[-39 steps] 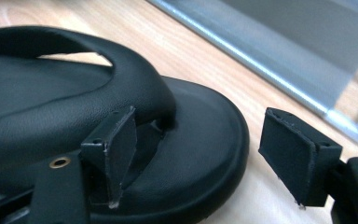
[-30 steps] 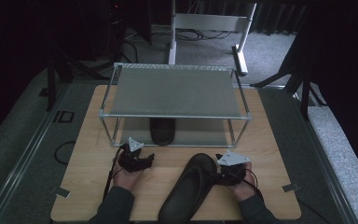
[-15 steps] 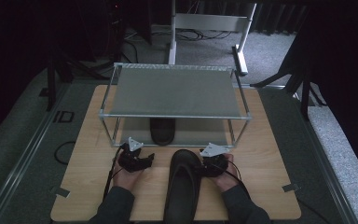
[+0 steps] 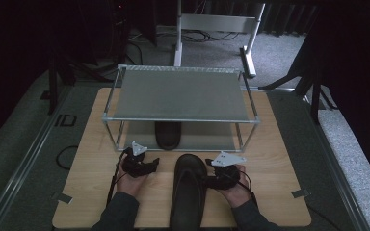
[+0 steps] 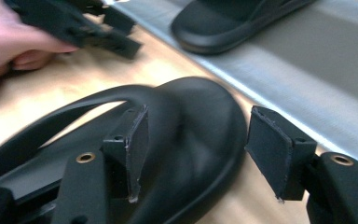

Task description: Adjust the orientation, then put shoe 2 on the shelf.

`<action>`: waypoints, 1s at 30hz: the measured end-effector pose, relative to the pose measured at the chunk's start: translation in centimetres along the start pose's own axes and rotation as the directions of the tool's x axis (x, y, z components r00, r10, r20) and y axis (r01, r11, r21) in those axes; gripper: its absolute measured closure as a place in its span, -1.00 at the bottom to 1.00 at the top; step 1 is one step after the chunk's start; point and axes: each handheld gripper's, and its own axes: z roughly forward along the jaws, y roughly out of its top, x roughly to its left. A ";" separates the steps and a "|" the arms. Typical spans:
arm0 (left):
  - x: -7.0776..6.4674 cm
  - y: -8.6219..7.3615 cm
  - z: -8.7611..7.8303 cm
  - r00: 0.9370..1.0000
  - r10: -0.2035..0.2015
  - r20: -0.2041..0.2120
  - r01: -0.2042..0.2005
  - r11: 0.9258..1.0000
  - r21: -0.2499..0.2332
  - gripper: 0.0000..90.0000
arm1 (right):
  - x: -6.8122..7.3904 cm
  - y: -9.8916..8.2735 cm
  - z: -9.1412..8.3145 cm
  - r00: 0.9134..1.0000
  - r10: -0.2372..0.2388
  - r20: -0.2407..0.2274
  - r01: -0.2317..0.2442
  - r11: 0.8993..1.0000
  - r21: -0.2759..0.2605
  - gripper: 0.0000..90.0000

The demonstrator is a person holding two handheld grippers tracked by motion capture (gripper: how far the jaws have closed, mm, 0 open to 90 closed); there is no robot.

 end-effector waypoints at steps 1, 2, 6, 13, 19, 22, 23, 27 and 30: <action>0.0 0.0 0.0 1.000 0.001 -0.001 -0.001 1.000 0.000 -0.26 | 0.4 -0.2 -0.2 1.000 0.008 -0.017 -0.008 1.000 0.004 -0.15; 0.0 0.0 0.0 1.000 0.001 -0.001 -0.001 1.000 0.000 -0.26 | 0.7 -0.4 -0.3 0.999 0.016 -0.029 -0.015 1.000 0.006 -0.15; 0.0 0.0 0.0 1.000 0.000 0.000 0.000 1.000 0.000 -0.26 | 1.3 -1.2 -0.3 0.995 0.067 -0.072 -0.064 0.997 0.034 -0.15; 0.0 0.0 0.0 1.000 0.000 0.000 0.000 1.000 0.000 -0.26 | 1.9 -1.8 0.7 0.989 0.105 -0.103 -0.095 0.991 0.092 -0.12; 0.0 0.0 0.0 1.000 0.001 -0.001 -0.001 1.000 0.000 -0.26 | 2.0 -1.9 1.4 0.989 0.115 -0.091 -0.106 0.990 0.093 0.05; -0.1 0.0 0.0 1.000 0.002 -0.003 -0.002 1.000 0.001 -0.26 | 2.1 -1.8 1.6 0.991 0.106 -0.076 -0.099 0.991 0.090 0.10; -0.1 0.0 0.0 1.000 0.002 -0.003 -0.002 1.000 0.001 -0.26 | 2.1 -1.7 1.8 0.991 0.110 -0.074 -0.104 0.990 0.092 0.11; -0.1 0.0 0.0 1.000 0.005 -0.006 -0.005 1.000 0.001 -0.26 | 2.2 -1.5 2.2 0.991 0.123 -0.061 -0.117 0.989 0.089 0.16; -0.1 0.0 0.0 1.000 0.005 -0.005 -0.005 1.000 0.001 -0.26 | 2.1 -1.3 2.5 0.991 0.126 -0.051 -0.121 0.989 0.085 0.23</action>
